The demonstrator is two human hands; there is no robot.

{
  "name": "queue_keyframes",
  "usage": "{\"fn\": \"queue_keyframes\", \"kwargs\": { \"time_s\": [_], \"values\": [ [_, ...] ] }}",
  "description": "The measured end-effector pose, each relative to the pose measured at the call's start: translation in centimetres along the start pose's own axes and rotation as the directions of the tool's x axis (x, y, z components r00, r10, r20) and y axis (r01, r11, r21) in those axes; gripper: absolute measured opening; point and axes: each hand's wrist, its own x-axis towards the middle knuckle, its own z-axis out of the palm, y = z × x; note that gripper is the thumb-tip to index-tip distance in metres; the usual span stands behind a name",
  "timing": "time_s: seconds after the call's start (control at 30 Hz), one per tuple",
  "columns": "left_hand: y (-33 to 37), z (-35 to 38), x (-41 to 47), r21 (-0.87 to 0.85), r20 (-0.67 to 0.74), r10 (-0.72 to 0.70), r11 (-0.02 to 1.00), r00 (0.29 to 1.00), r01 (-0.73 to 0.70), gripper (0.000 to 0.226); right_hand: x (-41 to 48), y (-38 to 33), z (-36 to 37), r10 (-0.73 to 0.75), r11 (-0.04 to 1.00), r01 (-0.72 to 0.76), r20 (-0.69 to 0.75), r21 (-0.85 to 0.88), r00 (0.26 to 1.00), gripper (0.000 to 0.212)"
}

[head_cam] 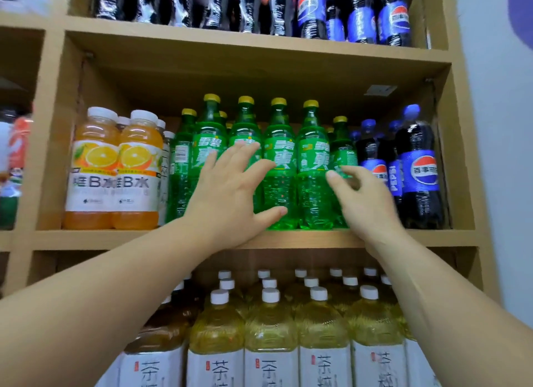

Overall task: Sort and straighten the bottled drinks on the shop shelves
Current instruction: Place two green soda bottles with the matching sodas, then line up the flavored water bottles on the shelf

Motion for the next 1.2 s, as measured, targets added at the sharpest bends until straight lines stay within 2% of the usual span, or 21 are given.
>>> {"fn": "queue_keyframes", "kwargs": {
  "time_s": [0.13,0.2,0.27,0.43,0.67,0.73,0.8,1.0,1.2],
  "values": [
    [-2.1,-2.8,-2.6,0.099,-0.144,0.126,0.989,0.981,-0.113,0.063,-2.1,-2.4,0.6,-0.121,0.977,0.15,-0.184,0.153,0.975,0.032],
    [-4.1,-4.8,-4.3,0.148,-0.133,0.142,0.981,0.981,-0.122,0.06,-3.5,-5.0,2.7,-0.16,0.938,0.205,-0.176,0.28,0.971,0.025],
    [-6.6,-6.6,-6.3,0.205,-0.085,0.136,0.972,0.987,-0.116,0.058,-4.8,-8.0,5.3,-0.191,0.904,0.218,-0.107,0.369,0.976,0.017],
    [-13.5,-11.9,-11.8,0.291,0.018,-0.049,0.956,0.999,0.041,0.057,-7.8,-14.5,12.5,-0.305,0.869,0.266,0.028,0.418,0.952,0.015],
    [-24.8,-19.4,-19.7,0.395,0.062,-0.247,0.896,0.967,0.203,0.061,-12.9,-22.7,22.1,-0.393,0.843,0.27,0.19,0.465,0.9,0.022],
    [-28.3,-21.3,-21.8,0.4,0.072,-0.304,0.881,0.95,0.252,0.06,-14.3,-25.2,24.7,-0.411,0.845,0.266,0.246,0.464,0.878,0.018],
    [-31.4,-23.1,-23.9,0.389,0.07,-0.359,0.869,0.931,0.306,0.062,-15.5,-27.5,27.4,-0.409,0.858,0.254,0.294,0.447,0.864,0.016],
    [-38.8,-27.0,-29.3,0.358,0.094,-0.539,0.803,0.837,0.476,0.068,-18.5,-33.0,34.8,-0.362,0.902,0.228,0.353,0.366,0.863,0.027],
    [-43.9,-28.8,-31.7,0.282,0.124,-0.572,0.804,0.811,0.524,0.068,-19.9,-36.3,40.8,-0.325,0.919,0.178,0.424,0.352,0.845,0.029]
  ]
}}
